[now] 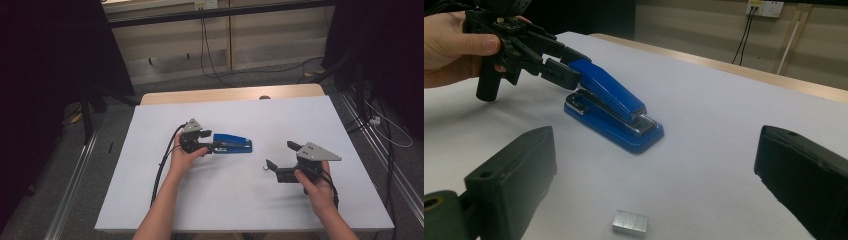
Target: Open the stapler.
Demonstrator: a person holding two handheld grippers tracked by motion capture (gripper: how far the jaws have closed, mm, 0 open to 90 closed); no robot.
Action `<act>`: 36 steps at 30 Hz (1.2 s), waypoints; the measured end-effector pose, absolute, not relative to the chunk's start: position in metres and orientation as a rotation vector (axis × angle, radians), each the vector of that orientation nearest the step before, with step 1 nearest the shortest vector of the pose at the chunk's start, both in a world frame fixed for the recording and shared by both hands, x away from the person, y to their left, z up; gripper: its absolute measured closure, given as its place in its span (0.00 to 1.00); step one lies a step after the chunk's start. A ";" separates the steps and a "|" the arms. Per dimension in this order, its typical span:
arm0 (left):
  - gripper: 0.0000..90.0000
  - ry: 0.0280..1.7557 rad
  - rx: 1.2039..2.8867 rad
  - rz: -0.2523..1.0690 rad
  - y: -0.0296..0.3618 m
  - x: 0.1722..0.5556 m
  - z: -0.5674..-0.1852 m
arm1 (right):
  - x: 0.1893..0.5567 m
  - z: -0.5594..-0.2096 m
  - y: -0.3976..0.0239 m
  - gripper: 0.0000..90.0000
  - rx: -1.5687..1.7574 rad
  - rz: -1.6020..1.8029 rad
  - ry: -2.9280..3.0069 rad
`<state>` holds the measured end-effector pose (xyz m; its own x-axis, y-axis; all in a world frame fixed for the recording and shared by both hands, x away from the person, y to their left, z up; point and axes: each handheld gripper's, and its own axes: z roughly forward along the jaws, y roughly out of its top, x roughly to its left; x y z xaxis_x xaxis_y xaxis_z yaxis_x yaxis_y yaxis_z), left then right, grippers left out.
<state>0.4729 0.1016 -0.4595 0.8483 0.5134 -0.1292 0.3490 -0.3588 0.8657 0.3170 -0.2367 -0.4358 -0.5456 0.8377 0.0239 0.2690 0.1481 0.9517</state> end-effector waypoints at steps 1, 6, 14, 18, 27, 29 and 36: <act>0.39 0.630 1.986 0.191 0.101 0.473 -0.461 | 0.318 -0.435 -0.236 0.03 1.054 1.405 1.903; 0.46 0.604 2.003 0.164 0.098 0.474 -0.463 | 0.324 -0.433 -0.231 0.03 1.056 1.413 1.902; 0.58 0.576 2.034 0.117 0.095 0.476 -0.464 | 0.334 -0.437 -0.219 0.04 1.068 1.405 1.933; 0.59 0.541 2.055 0.128 0.096 0.477 -0.462 | 0.339 -0.439 -0.216 0.04 1.076 1.400 1.940; 0.60 0.557 2.069 0.113 0.095 0.478 -0.458 | 0.356 -0.440 -0.199 0.04 1.070 1.369 1.981; 0.60 0.563 2.068 0.107 0.095 0.478 -0.458 | 0.359 -0.440 -0.194 0.04 1.067 1.374 1.988; 0.60 0.567 2.069 0.094 0.095 0.479 -0.456 | 0.365 -0.441 -0.179 0.04 1.038 1.365 2.019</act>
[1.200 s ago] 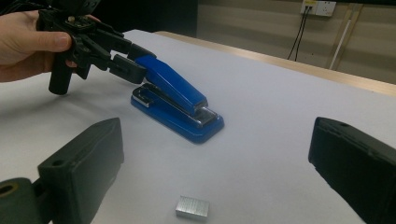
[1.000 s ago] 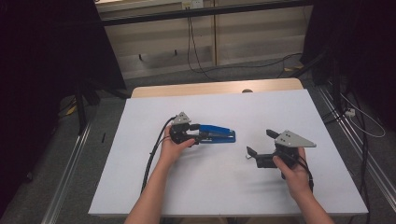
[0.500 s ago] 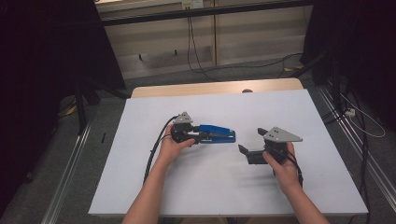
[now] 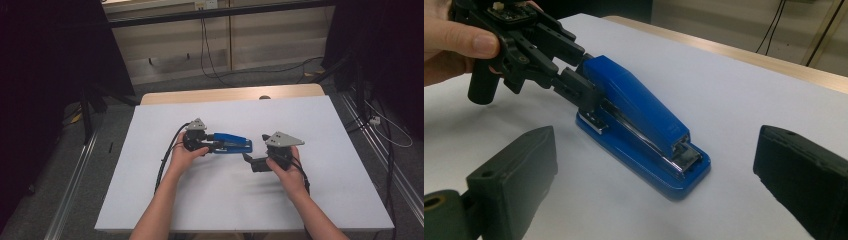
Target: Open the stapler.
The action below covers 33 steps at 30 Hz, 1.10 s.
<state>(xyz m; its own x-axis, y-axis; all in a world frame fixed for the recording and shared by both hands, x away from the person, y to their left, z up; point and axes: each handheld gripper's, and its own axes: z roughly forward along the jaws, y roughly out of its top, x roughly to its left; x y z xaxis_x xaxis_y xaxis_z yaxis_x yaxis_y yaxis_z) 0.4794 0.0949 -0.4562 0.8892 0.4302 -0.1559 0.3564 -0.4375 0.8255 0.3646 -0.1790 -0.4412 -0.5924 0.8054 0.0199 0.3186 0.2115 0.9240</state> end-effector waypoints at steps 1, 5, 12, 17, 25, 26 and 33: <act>0.60 0.568 2.069 0.094 0.095 0.480 -0.456 | 0.365 -0.441 -0.178 0.04 1.037 1.365 2.022; 0.60 0.568 2.081 0.102 0.095 0.480 -0.453 | 0.366 -0.442 -0.174 0.04 1.042 1.361 2.029; 0.60 0.554 2.079 0.117 0.094 0.479 -0.449 | 0.366 -0.443 -0.173 0.04 1.044 1.364 2.025; 0.60 0.561 2.066 0.119 0.094 0.479 -0.446 | 0.367 -0.442 -0.172 0.04 1.046 1.367 2.024; 0.63 0.540 2.003 0.109 0.090 0.477 -0.437 | 0.367 -0.446 -0.160 0.07 1.043 1.342 2.044; 0.63 0.546 1.971 0.101 0.090 0.477 -0.433 | 0.368 -0.447 -0.158 0.07 1.044 1.341 2.045; 0.65 0.543 1.956 0.110 0.083 0.476 -0.424 | 0.370 -0.449 -0.145 0.07 1.051 1.334 2.053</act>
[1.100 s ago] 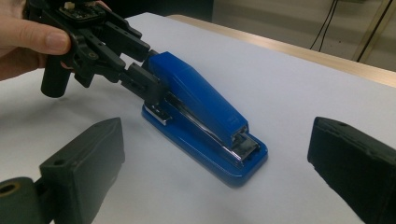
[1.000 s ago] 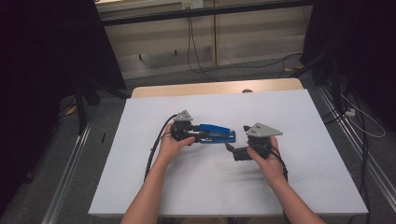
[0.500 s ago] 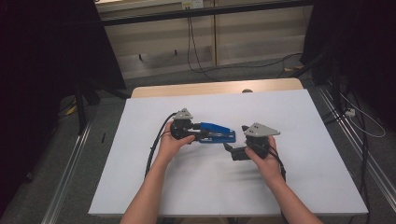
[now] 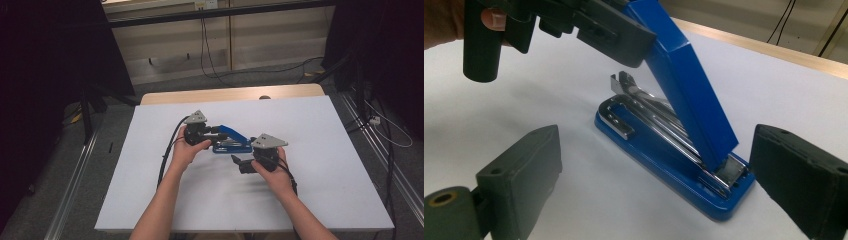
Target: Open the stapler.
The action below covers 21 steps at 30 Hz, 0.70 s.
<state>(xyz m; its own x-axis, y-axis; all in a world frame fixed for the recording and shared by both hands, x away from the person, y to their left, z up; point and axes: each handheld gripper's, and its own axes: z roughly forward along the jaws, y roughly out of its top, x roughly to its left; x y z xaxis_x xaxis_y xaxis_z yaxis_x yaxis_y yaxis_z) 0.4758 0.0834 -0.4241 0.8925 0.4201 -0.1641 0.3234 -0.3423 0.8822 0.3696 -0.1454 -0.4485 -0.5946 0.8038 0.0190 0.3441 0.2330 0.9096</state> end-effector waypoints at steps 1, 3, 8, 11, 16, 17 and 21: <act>0.65 0.545 1.955 0.105 0.083 0.476 -0.424 | 0.370 -0.448 -0.144 0.07 1.052 1.340 2.054; 0.64 0.543 1.954 0.110 0.082 0.477 -0.423 | 0.371 -0.448 -0.140 0.07 1.054 1.359 2.049; 0.64 0.532 1.967 0.142 0.077 0.475 -0.420 | 0.373 -0.451 -0.130 0.23 1.082 1.390 2.065; 0.64 0.535 1.966 0.140 0.075 0.475 -0.418 | 0.376 -0.452 -0.125 0.40 1.126 1.387 2.070; 0.64 0.530 1.981 0.147 0.072 0.474 -0.415 | 0.380 -0.453 -0.115 0.79 1.165 1.370 2.076; 0.64 0.529 1.977 0.145 0.071 0.474 -0.415 | 0.381 -0.454 -0.114 0.85 1.175 1.383 2.070; 0.63 0.529 1.978 0.148 0.070 0.474 -0.414 | 0.387 -0.454 -0.110 1.00 1.226 1.395 2.040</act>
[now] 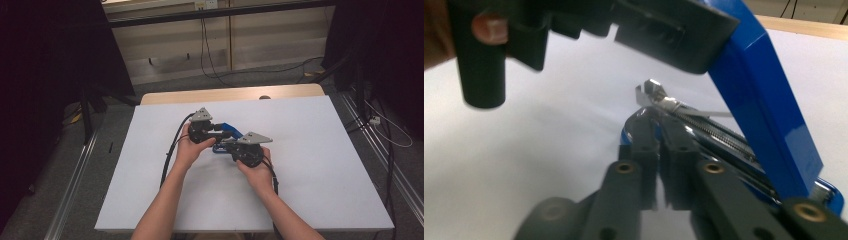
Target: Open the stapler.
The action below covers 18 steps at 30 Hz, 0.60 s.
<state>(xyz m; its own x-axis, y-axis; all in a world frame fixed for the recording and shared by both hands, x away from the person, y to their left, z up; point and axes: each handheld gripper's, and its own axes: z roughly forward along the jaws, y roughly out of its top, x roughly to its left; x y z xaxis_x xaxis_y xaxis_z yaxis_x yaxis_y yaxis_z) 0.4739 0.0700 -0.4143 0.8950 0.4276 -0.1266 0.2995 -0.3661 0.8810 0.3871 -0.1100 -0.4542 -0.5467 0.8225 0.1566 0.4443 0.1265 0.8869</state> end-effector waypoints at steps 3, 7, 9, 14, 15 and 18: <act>0.63 0.530 1.975 0.153 0.069 0.473 -0.414 | 0.393 -0.455 -0.108 1.00 1.256 1.399 2.026; 0.63 0.537 1.972 0.155 0.068 0.473 -0.414 | 0.400 -0.458 -0.108 1.00 1.287 1.407 2.011; 0.63 0.536 1.972 0.161 0.068 0.473 -0.414 | 0.404 -0.460 -0.107 1.00 1.294 1.410 2.002; 0.63 0.535 1.972 0.156 0.068 0.473 -0.414 | 0.409 -0.463 -0.106 1.00 1.326 1.409 1.976; 0.63 0.535 1.969 0.153 0.068 0.473 -0.414 | 0.411 -0.463 -0.106 1.00 1.326 1.409 1.969; 0.63 0.531 1.974 0.154 0.068 0.473 -0.414 | 0.413 -0.464 -0.106 1.00 1.334 1.415 1.947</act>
